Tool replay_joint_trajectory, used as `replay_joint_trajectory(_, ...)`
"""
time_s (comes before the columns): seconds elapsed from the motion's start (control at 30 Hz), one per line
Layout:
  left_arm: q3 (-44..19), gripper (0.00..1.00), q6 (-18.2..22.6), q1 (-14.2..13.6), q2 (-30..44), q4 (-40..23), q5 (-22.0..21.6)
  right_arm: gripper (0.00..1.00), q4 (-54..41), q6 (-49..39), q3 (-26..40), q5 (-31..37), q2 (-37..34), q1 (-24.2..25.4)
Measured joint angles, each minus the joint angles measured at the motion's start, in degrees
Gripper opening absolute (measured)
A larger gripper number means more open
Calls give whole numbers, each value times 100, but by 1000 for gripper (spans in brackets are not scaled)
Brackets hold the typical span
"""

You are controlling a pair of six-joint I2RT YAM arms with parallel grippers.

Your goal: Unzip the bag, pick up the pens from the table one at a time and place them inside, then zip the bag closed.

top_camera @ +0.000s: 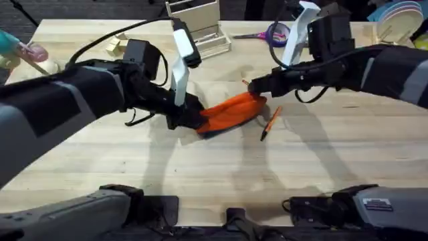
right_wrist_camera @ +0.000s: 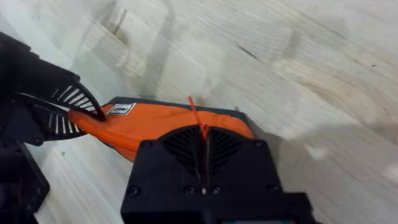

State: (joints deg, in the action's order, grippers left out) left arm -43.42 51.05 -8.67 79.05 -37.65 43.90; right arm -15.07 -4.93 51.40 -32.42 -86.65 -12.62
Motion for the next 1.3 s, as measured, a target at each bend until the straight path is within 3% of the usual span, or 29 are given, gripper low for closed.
replay_joint_trajectory(0.83, 0, 43, 0, 2, 0, -11, -4, 30, -219, 777, 170, -282, 555, -56)
replay_joint_trajectory(1.3, 0, 43, 0, 0, 0, -20, 0, 30, -227, 815, 188, -286, 555, -1083)
